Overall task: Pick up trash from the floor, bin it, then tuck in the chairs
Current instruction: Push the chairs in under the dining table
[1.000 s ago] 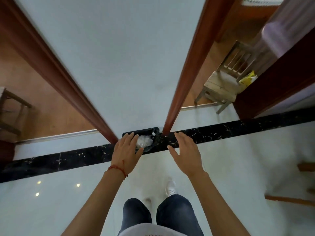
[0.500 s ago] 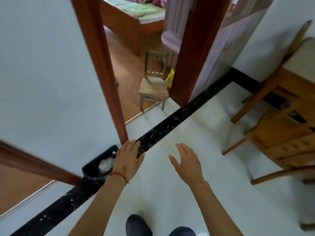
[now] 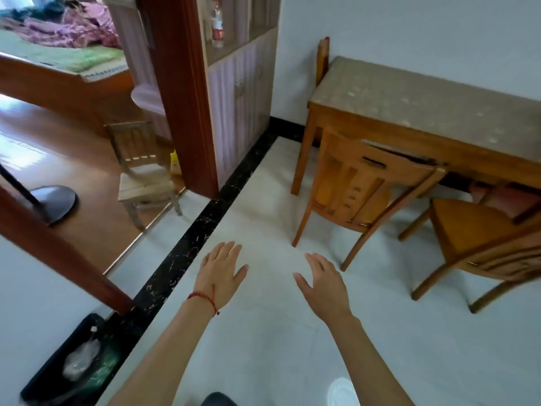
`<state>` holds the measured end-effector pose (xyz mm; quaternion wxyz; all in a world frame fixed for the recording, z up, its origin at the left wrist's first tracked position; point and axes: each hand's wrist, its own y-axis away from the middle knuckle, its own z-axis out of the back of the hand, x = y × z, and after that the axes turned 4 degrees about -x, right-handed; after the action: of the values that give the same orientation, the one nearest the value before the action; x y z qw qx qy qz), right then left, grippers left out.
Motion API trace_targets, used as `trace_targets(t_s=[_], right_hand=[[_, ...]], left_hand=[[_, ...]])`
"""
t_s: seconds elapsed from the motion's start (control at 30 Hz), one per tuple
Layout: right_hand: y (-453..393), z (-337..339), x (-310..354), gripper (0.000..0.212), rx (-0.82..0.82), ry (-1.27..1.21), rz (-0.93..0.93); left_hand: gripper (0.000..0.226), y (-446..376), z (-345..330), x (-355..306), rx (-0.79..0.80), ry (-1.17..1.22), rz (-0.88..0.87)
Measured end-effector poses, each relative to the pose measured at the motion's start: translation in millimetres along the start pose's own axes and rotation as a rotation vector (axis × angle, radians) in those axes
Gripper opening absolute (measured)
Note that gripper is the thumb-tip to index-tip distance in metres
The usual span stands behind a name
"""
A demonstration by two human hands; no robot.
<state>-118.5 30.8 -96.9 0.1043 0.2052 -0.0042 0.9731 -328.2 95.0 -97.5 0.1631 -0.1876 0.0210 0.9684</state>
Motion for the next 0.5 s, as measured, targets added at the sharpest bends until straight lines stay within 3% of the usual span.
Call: trace_targets(t_s=[0.27, 0.5], right_hand=[[8, 42, -87, 0.055, -0.064, -0.024, -0.17], [-35, 59, -136, 0.053, -0.122, -0.018, -0.264]], left_hand=[[0.055, -43, -25, -87, 0.066, -0.029, -0.165], [0.054, -120, -43, -136, 0.096, -0.034, -0.297]])
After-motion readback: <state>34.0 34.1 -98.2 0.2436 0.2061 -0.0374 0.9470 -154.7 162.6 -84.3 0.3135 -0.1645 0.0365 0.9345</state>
